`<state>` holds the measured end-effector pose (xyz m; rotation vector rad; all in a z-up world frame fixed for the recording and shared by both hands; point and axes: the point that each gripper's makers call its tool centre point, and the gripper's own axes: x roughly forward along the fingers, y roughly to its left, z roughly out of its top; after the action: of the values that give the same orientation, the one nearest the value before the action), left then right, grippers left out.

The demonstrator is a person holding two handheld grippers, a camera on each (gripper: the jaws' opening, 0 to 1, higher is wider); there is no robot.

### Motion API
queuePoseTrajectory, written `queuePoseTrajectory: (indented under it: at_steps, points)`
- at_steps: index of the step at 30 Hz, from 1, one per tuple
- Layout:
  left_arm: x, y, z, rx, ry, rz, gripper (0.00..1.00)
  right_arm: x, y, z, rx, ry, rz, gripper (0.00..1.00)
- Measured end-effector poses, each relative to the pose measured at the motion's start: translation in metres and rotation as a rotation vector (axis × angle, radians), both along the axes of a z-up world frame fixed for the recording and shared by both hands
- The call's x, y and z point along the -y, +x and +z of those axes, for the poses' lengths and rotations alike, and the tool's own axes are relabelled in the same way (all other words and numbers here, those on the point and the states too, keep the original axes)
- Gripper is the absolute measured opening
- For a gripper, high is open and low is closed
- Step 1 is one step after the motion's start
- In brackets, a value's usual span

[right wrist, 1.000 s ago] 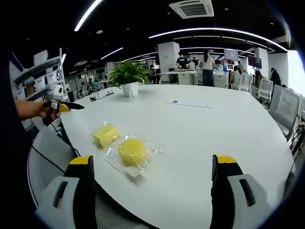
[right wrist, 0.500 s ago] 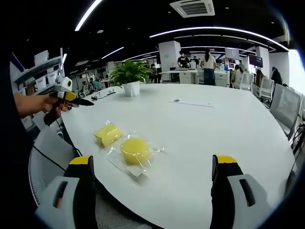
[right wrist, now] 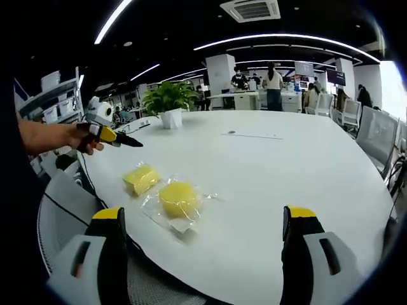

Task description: Compare the silicone blocks by pressing each to a similar depth, holding the contact briefly, and releasing to observe deformation and rebound differences across the visible hardness samples.

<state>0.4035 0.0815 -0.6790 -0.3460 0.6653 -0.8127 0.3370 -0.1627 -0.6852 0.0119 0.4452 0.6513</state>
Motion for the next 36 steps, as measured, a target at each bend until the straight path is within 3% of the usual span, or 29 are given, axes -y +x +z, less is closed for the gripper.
queuePoseTrajectory:
  at_steps: [2, 4, 10, 14, 22, 36]
  points:
    - [0.009, 0.001, -0.001, -0.058, -0.055, -0.006, 1.0, 0.003, 0.0, 0.003, 0.004, 0.014, -0.019, 0.96]
    - [0.012, 0.008, -0.003, -0.049, -0.067, -0.001, 1.0, 0.003, -0.001, 0.003, 0.005, 0.011, -0.018, 0.96]
    - [0.03, 0.014, -0.024, -0.123, -0.048, -0.035, 1.0, 0.003, -0.005, -0.005, -0.015, -0.009, -0.001, 0.96]
    - [0.045, 0.012, -0.032, -0.209, -0.1, -0.061, 1.0, -0.001, -0.008, -0.01, -0.03, -0.013, 0.016, 0.96]
    - [0.053, 0.016, -0.06, -0.322, -0.067, -0.068, 1.0, -0.012, -0.014, -0.017, -0.06, -0.014, 0.058, 0.96]
    - [0.072, 0.019, -0.072, -0.39, -0.05, -0.077, 0.97, -0.003, -0.01, -0.013, -0.061, 0.002, 0.036, 0.96]
